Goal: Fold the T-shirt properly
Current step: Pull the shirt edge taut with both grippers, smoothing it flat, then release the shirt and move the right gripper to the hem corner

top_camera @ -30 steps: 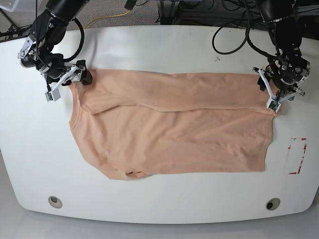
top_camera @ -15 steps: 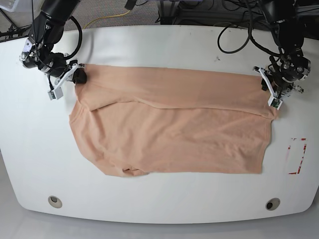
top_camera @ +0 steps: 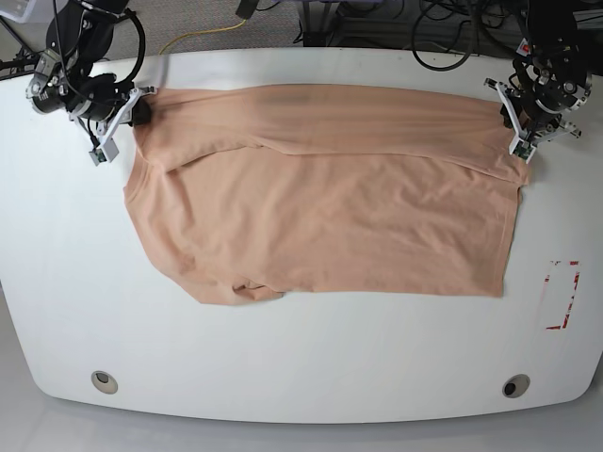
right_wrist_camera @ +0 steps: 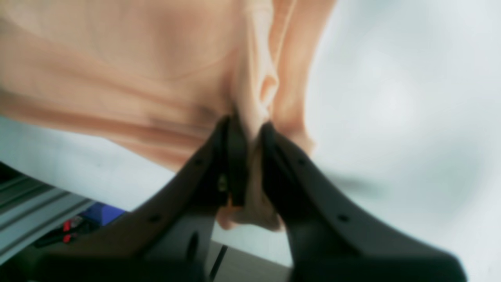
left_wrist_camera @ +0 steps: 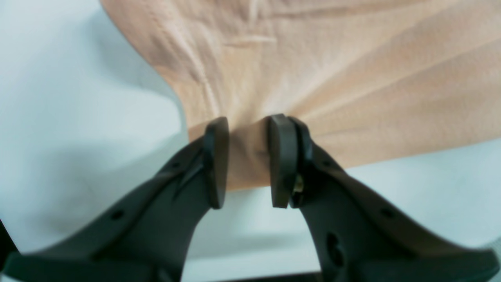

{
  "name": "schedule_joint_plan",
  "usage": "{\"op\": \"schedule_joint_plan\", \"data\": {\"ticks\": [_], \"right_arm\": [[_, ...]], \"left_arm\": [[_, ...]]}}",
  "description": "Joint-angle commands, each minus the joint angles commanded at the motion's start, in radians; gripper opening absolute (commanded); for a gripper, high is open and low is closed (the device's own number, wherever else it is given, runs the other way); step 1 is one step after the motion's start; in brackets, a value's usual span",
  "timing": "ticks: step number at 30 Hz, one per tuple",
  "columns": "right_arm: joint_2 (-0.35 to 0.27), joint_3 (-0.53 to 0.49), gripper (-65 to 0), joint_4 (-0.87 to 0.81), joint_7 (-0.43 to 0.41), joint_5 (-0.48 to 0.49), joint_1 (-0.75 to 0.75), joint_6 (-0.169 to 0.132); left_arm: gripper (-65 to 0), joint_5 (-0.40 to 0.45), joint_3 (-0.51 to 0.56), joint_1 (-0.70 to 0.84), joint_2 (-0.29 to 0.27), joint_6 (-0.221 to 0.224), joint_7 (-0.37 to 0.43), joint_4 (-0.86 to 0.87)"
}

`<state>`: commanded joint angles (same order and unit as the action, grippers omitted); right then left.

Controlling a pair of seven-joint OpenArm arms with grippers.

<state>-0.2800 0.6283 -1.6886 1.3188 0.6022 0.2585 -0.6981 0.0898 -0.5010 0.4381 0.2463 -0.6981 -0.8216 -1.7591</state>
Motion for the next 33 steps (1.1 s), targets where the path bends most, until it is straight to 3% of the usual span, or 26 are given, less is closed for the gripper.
{"op": "schedule_joint_plan", "data": {"ticks": [4, 9, 12, 21, 26, 30, 33], "right_arm": [[-0.023, 0.0, -57.4, 0.0, -0.002, 0.005, 0.008, 0.0], [-0.026, 0.049, -24.6, -0.095, 0.0, 0.003, 0.008, 0.0], [-0.023, 0.081, -13.3, -0.186, 0.008, 0.005, 0.009, 0.0], [-0.006, 0.081, -14.0, -0.275, 0.043, 0.006, -0.048, 0.0], [0.021, 0.035, -14.0, -0.259, 0.041, -0.003, -0.107, 0.0], [0.048, -0.029, -14.0, -0.167, 0.04, -0.003, -0.212, 0.0], [0.063, -0.06, -14.0, -0.052, 0.029, -0.003, -0.315, 0.0]], "left_arm": [[-49.0, 0.0, -0.009, 0.028, 0.0, 0.0, 0.0, -0.021], [-49.0, 0.002, -0.011, 0.021, -0.002, 0.0, 0.0, -0.026], [-49.0, 0.002, -0.011, 0.021, -0.002, 0.0, 0.0, -0.026], [-49.0, -0.014, -0.012, 0.021, -0.003, 0.0, -0.012, -0.087], [-48.9, -0.106, -0.043, 0.011, -0.003, 0.0, -0.147, -0.187], [-38.5, -0.218, -0.124, -0.04, -0.003, 0.0, -0.224, -0.236], [-36.1, -0.252, -0.19, -0.104, 0.0, 0.0, -0.232, -0.233]]}}
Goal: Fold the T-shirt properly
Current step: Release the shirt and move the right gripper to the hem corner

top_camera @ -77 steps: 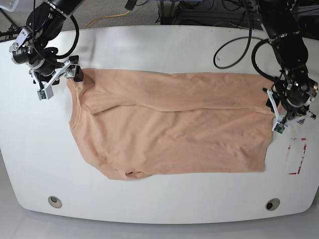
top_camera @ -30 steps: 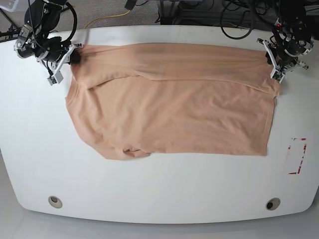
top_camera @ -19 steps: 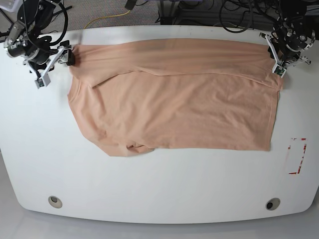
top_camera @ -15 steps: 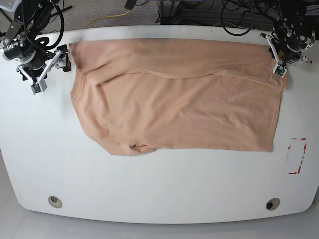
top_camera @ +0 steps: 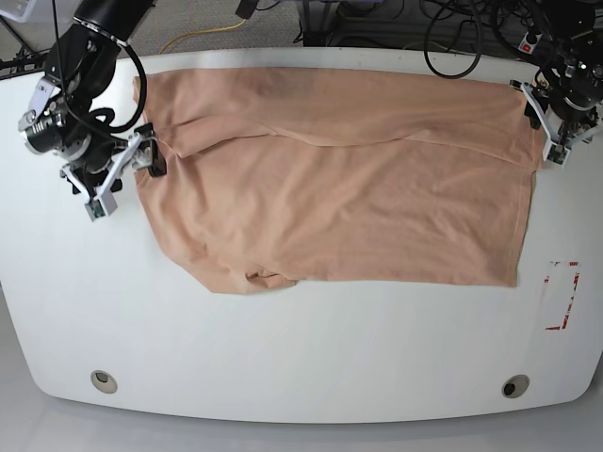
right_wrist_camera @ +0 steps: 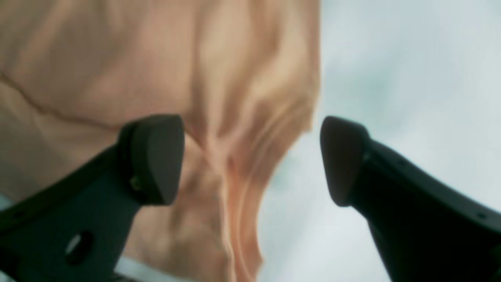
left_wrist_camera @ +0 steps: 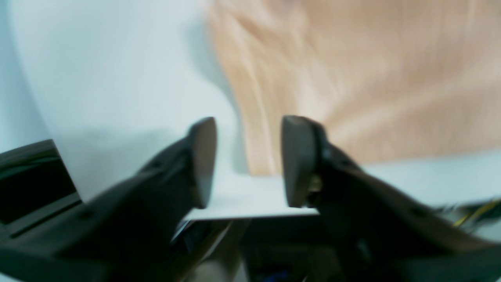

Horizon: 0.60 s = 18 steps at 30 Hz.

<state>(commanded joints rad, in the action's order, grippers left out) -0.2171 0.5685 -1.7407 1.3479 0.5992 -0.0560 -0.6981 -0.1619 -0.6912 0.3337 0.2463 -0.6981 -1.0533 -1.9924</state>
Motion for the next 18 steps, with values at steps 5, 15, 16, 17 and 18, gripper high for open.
{"op": "schedule_joint_plan", "data": {"ticks": [5, 15, 16, 17, 18], "right_arm": [[-0.037, -0.083, -14.0, 0.209, -0.109, 0.0, -0.141, 0.0], [-0.16, -0.344, -14.0, 0.654, -0.445, 0.0, -0.367, 0.0], [-0.173, -0.371, -14.0, 0.697, -0.477, 0.0, -0.39, 0.0], [-0.184, -0.399, -14.0, 0.741, -0.512, 0.0, -0.411, 0.0], [-0.193, -0.427, -14.0, 0.792, -0.552, 0.0, -0.43, 0.0]], "left_arm": [[-35.7, 0.058, -0.012, -0.091, 0.0, 0.0, 0.0, 0.003], [-36.1, 0.161, -0.008, -0.176, 0.0, 0.0, 0.0, 0.005], [-36.1, 0.161, -0.008, -0.175, -0.002, 0.0, 0.0, 0.005], [-36.1, 0.161, -0.008, -0.175, -0.002, 0.0, 0.0, 0.005], [-36.1, 0.161, -0.008, -0.173, -0.002, 0.0, 0.0, 0.005]]}}
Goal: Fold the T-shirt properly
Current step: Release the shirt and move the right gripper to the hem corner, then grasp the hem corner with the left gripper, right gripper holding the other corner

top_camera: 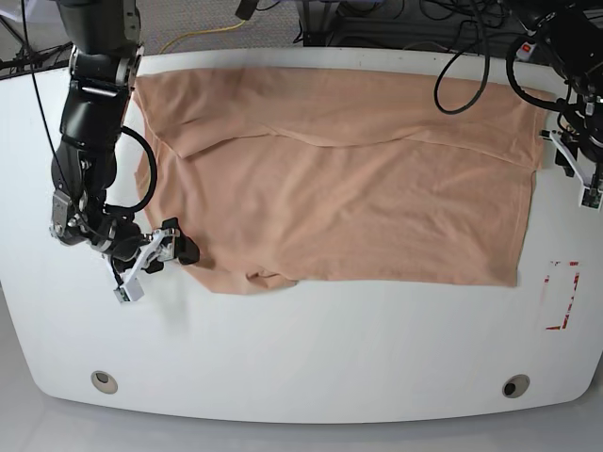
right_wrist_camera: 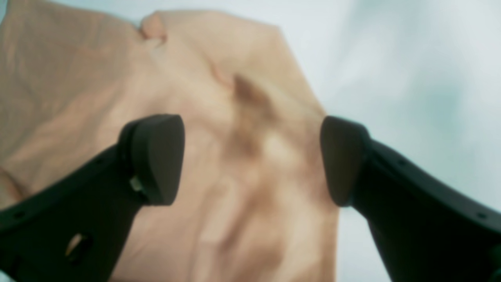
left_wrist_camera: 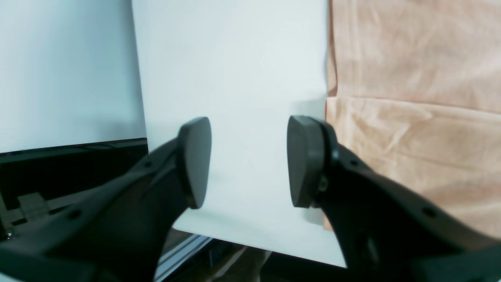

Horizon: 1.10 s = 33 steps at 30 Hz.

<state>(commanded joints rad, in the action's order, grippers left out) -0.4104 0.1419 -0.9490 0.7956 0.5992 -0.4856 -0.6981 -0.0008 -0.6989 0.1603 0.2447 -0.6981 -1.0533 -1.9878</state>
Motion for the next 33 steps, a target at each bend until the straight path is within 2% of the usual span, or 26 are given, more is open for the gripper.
{"op": "schedule_joint_plan", "data": {"ticks": [5, 7, 12, 14, 17, 20, 22, 24, 26, 29, 33], "right_arm": [[-0.026, -0.13, -14.0, 0.203, -0.175, 0.0, -0.064, 0.0], [-0.026, -0.164, -14.0, 0.247, -0.215, 0.0, -0.068, 0.0], [-0.015, -0.196, -14.1, 0.259, -0.23, 0.0, -0.061, 0.0], [0.012, -0.206, -14.7, 0.264, -0.235, 0.0, -0.061, 0.0], [0.028, -0.206, -23.3, 0.267, -0.235, 0.0, -0.061, 0.0], [0.043, -0.206, -37.7, 0.267, -0.236, 0.0, -0.061, 0.0], [0.046, -0.206, -46.3, 0.267, -0.236, 0.0, -0.061, 0.0], [0.049, -0.206, -52.2, 0.265, -0.236, 0.0, -0.064, 0.0], [0.049, -0.207, -55.2, 0.265, -0.236, 0.0, -0.064, 0.0], [0.051, -0.207, -55.5, 0.265, -0.236, 0.0, -0.066, 0.0], [0.051, -0.207, -55.5, 0.265, -0.236, 0.0, -0.066, 0.0]], "left_arm": [[-36.1, -0.002, 0.0, -0.008, -0.002, 0.0, 0.0, 0.0], [-36.3, -0.003, 0.002, -0.026, -0.002, 0.0, 0.0, 0.0], [-36.4, 0.0, -0.003, -0.086, -0.003, 0.0, 0.0, 0.037], [-36.4, 0.002, -0.006, -0.14, -0.002, 0.0, 0.0, 0.066], [-36.0, 0.002, 0.0, -0.195, 0.003, 0.0, 0.0, 0.121], [-35.6, 0.002, 0.008, -0.273, 0.005, 0.0, 0.0, 0.209], [-33.1, 0.002, 0.037, -0.336, 0.012, 0.0, 0.0, 0.295], [-26.7, 0.0, 0.074, -0.387, 0.041, 0.051, 0.003, 0.381], [-20.6, -0.002, 0.101, -0.436, 0.051, 0.102, 0.028, 0.473], [-14.6, -0.002, 0.124, -0.499, 0.054, 0.154, 0.115, 0.603], [-14.2, 0.0, 0.172, -0.582, 0.081, 0.171, 0.219, 0.812]]}}
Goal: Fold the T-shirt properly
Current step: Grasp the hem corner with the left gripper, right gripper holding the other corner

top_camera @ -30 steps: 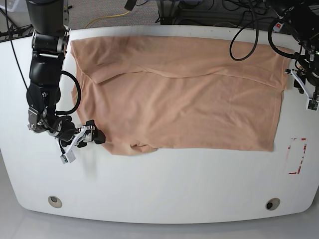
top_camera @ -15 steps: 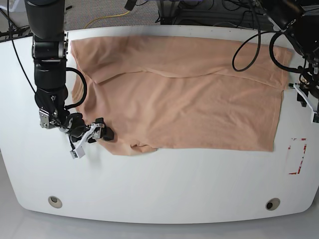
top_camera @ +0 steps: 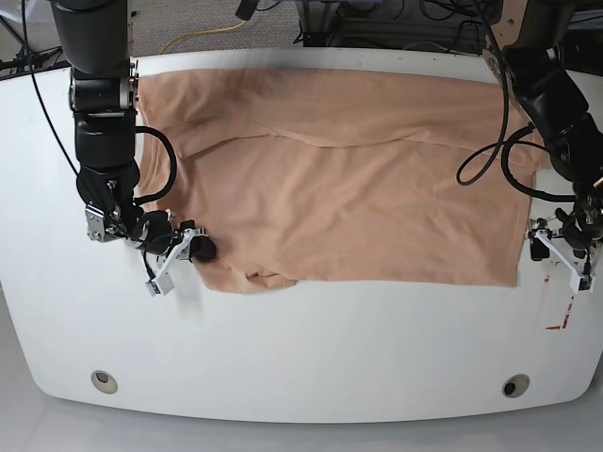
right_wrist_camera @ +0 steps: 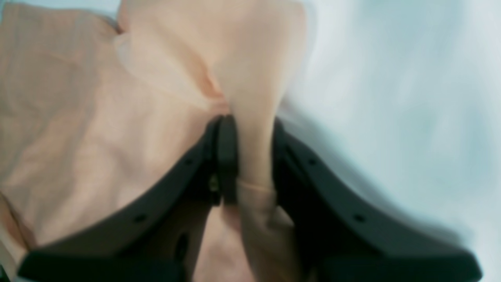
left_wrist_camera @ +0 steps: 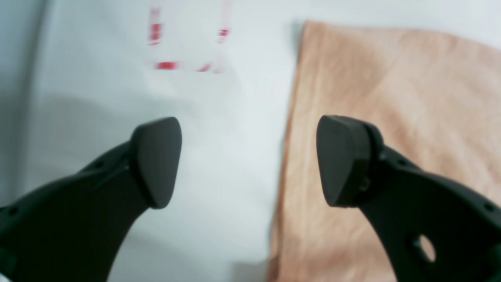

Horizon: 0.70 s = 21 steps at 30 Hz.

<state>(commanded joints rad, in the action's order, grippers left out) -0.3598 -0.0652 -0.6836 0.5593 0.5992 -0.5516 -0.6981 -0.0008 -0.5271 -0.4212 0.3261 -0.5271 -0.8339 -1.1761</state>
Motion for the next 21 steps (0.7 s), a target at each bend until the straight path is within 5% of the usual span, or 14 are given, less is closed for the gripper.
{"op": "schedule_joint_plan", "data": {"ticks": [8, 21], "right_arm": [[0.0, 0.0, -55.5, 0.0, 0.0, 0.0, 0.005, 0.0], [0.0, 0.0, -56.3, -0.003, 0.002, 0.0, 0.006, 0.0]], "left_arm": [[-14.2, -0.002, 0.031, -0.123, 0.017, 0.0, 0.204, 0.385], [-14.7, -0.008, 0.074, -0.226, 0.008, 0.0, 0.331, 0.651]]}}
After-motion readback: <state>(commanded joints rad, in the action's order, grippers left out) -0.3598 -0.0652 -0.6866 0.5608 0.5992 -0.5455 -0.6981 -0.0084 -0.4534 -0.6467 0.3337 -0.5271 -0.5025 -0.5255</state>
